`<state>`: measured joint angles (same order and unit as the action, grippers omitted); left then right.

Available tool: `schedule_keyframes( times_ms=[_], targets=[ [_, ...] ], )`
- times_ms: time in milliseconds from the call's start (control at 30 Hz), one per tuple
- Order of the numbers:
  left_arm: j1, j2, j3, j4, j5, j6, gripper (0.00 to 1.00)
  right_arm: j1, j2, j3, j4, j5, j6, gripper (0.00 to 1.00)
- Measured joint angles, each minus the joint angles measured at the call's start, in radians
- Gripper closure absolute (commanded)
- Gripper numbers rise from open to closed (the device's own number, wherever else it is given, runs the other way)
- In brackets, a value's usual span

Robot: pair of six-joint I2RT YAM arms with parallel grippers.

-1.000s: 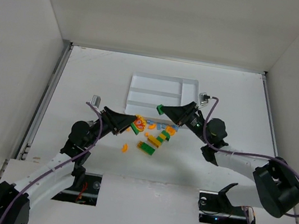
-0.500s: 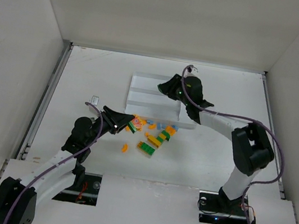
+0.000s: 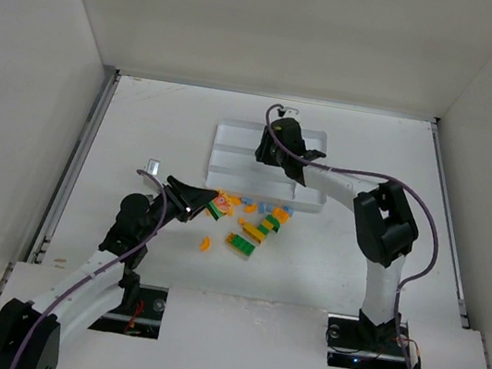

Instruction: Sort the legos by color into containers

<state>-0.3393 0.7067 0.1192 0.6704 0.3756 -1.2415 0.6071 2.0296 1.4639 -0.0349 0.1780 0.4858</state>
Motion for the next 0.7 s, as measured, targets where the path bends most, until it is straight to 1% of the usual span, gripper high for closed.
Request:
schedule_keyframes(
  times_ms=[67,100,133,200,233,267,333,400,500,600,700],
  targets=[
    [0.019,-0.005,0.000,-0.011,0.002,0.006,0.84,0.028,0.000,0.000,-0.018,0.000,-0.008,0.58],
    [0.026,-0.004,0.000,-0.014,0.003,0.007,0.84,0.043,0.000,0.000,-0.023,-0.001,-0.012,0.54],
    [0.033,-0.002,0.000,-0.018,0.003,0.008,0.84,0.056,0.000,0.000,-0.027,-0.002,-0.014,0.49],
    [0.040,0.005,0.000,-0.024,0.003,0.011,0.84,0.077,0.000,0.000,-0.034,-0.002,-0.014,0.36],
    [0.040,0.011,0.000,-0.025,0.004,0.011,0.84,0.083,0.000,0.000,-0.035,-0.003,-0.016,0.31],
    [0.039,0.015,0.000,-0.027,0.006,0.012,0.84,0.085,0.000,0.001,-0.036,-0.005,-0.015,0.28],
    [0.035,0.017,0.000,-0.033,0.007,0.012,0.84,0.082,0.000,-0.001,-0.032,-0.004,-0.016,0.25],
    [0.032,0.017,0.000,-0.032,0.007,0.011,0.84,0.079,-0.010,-0.021,-0.015,-0.003,-0.015,0.25],
    [0.032,0.016,0.000,-0.032,0.010,0.009,0.83,0.072,-0.074,-0.106,0.005,-0.010,0.000,0.25],
    [0.034,0.016,0.000,-0.023,0.010,-0.001,0.83,0.068,-0.225,-0.268,0.063,-0.035,0.037,0.25],
    [0.036,0.019,0.000,0.011,0.013,-0.016,0.83,0.069,-0.441,-0.472,0.183,-0.082,0.117,0.22]
  ],
)
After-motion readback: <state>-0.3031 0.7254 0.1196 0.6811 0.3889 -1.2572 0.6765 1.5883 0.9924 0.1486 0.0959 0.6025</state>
